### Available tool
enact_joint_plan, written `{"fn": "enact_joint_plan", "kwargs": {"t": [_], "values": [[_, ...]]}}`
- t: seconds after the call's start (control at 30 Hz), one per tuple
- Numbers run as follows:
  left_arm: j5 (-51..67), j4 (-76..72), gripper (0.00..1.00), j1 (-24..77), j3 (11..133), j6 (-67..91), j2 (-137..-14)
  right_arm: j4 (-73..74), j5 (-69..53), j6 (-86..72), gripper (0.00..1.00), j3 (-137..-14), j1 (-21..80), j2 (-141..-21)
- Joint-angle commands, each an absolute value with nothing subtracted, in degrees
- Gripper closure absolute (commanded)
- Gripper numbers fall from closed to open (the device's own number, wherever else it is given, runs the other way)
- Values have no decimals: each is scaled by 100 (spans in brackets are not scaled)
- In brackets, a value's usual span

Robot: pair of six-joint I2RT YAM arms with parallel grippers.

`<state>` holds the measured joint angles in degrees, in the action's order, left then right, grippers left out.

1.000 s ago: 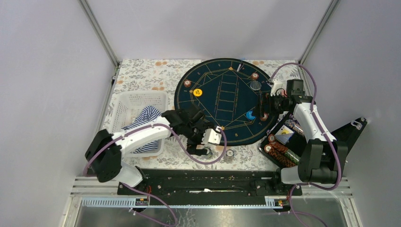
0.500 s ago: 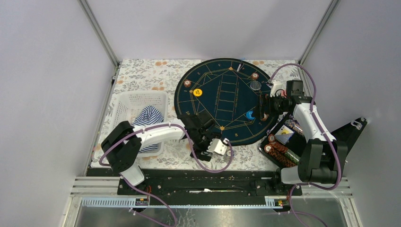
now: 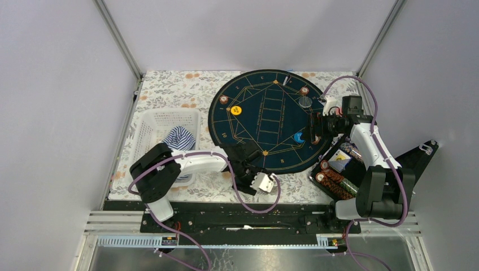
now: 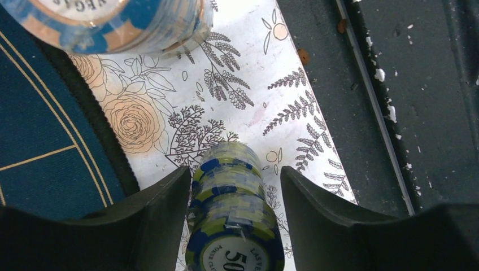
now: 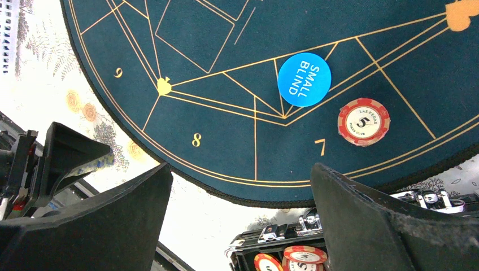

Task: Distribute texas hold em gaming equipment

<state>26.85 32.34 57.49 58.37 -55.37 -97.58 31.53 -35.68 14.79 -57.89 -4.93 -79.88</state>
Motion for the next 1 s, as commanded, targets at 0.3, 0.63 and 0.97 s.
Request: {"fn": "enact_joint_plan", "kwargs": {"t": [0.3,0.63,0.97], "values": [[2542,3151,69,5772,5899,-5518,-9857,3277,-3724,1578,0,-5783,-478,-7901],[2371,4450,88,5603,7339,-5373,-10003,3281,-3735,1573,0,-5783,-481,-7866],[2194,5048,88,4562,9690,-5360,-11183,3272,-3657,1558,0,-5783,-483,-7831]]}}
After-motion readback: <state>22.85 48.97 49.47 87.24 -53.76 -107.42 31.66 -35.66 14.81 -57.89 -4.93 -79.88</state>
